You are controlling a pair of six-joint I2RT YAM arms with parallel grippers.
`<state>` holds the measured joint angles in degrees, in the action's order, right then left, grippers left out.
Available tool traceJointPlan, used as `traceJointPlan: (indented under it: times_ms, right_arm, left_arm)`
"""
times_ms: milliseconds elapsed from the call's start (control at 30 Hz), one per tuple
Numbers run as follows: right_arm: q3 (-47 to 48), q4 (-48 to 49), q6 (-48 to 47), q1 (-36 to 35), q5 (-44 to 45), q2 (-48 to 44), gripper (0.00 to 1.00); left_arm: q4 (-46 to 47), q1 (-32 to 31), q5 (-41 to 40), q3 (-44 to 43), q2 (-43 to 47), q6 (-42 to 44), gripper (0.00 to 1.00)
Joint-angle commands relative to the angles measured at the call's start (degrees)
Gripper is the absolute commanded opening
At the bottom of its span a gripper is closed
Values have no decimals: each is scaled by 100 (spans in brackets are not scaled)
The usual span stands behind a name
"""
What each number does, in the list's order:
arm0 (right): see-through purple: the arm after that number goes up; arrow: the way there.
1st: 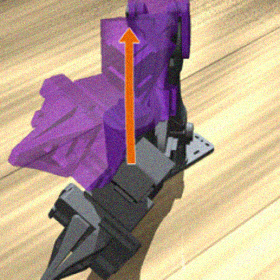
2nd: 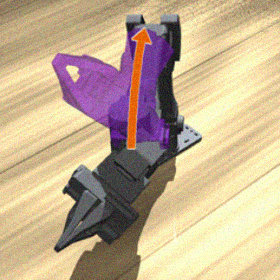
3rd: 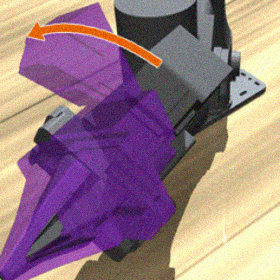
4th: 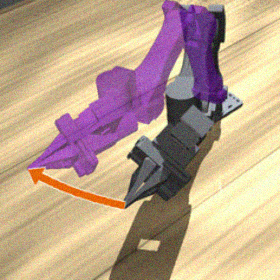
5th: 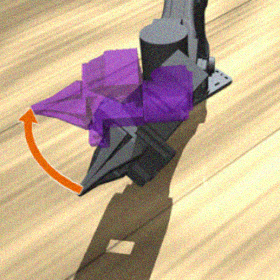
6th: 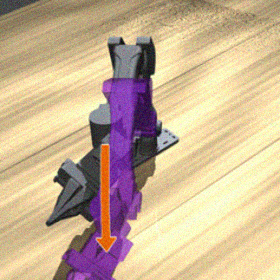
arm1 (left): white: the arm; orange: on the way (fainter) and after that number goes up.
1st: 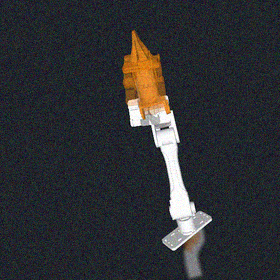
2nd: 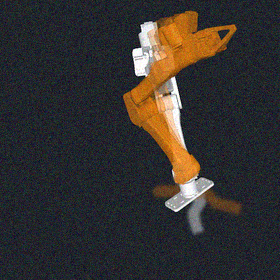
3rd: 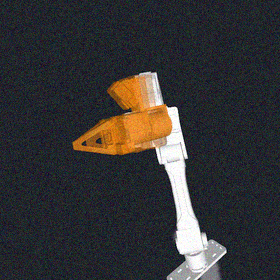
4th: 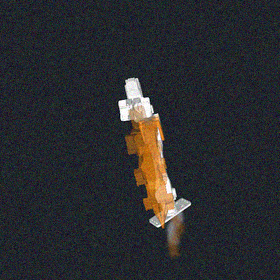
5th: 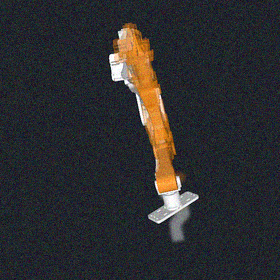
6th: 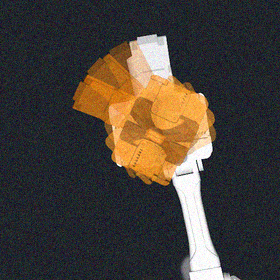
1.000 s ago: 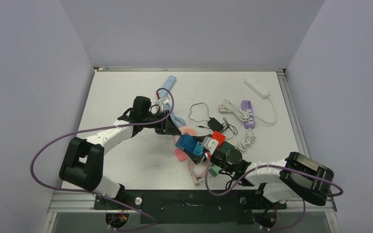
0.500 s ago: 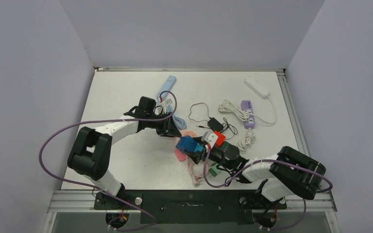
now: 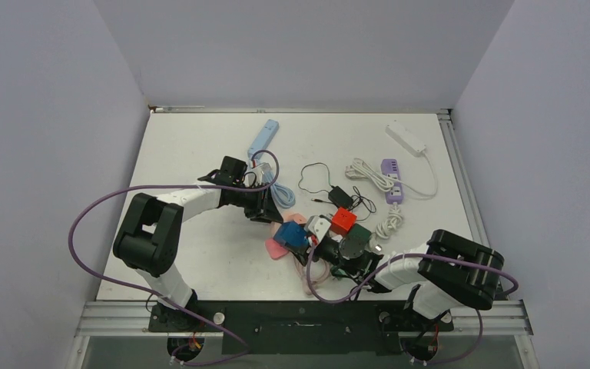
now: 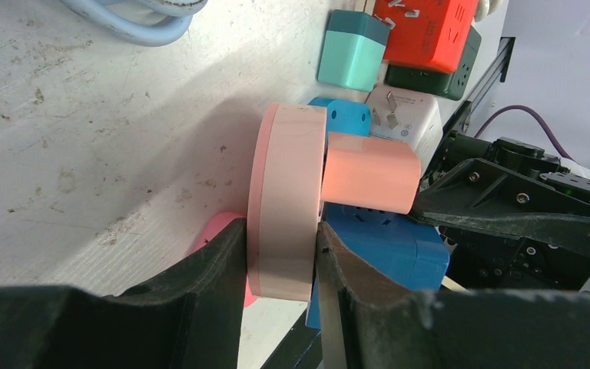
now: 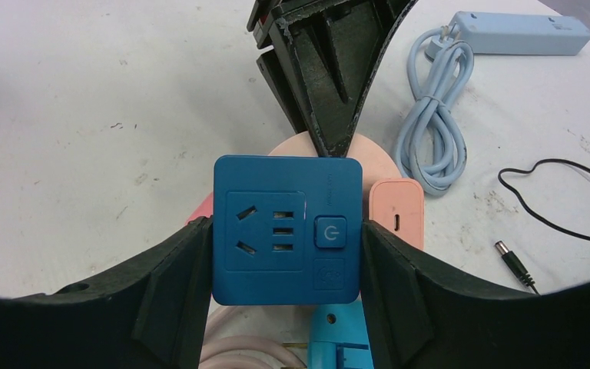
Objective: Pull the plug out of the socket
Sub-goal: Remove the plug from the socket.
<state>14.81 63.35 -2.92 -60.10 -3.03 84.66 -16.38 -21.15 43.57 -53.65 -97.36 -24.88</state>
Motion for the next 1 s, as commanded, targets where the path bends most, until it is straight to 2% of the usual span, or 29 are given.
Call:
traceJointPlan:
  times_ms: [0,300,400,633,967]
  right_arm:
    - [255,589,4,-7,30,-99,5]
    - [412,548,1441,1022,-1114,56,5]
    - [461,520,1541,1096,-1247,124,5]
    - [501,368,1427,1052,-1203,81,5]
    - [821,-698,386,171,-38,-250,5]
  left_arm:
    - [-43,105,-587,-234,-54,140,0]
    - [-23,76,-703,-231,39,250,0]
    - [-33,67,-725,-232,50,272,0]
    - [-120,67,-830,-265,29,303,0]
    - [-408,76,-1145,-374,-94,404,0]
